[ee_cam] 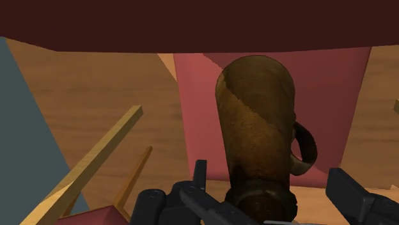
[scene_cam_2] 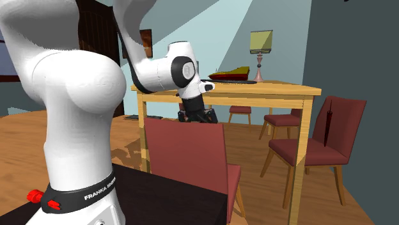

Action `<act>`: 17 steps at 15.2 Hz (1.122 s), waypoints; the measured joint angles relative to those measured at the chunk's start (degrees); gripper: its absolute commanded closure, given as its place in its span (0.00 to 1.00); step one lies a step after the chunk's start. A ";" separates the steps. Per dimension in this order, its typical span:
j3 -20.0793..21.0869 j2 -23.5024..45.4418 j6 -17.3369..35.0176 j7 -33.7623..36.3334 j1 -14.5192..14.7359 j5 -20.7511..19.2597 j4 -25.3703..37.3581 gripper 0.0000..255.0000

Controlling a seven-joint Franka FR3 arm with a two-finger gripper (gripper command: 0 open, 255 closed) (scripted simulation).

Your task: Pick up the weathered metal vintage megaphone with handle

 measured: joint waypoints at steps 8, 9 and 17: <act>1.94 4.25 4.46 2.74 -2.57 -3.08 0.17 1.00; 1.91 4.27 4.46 2.70 -2.55 -3.06 0.20 1.00; 0.85 1.85 1.90 1.14 -0.93 -1.10 -0.01 1.00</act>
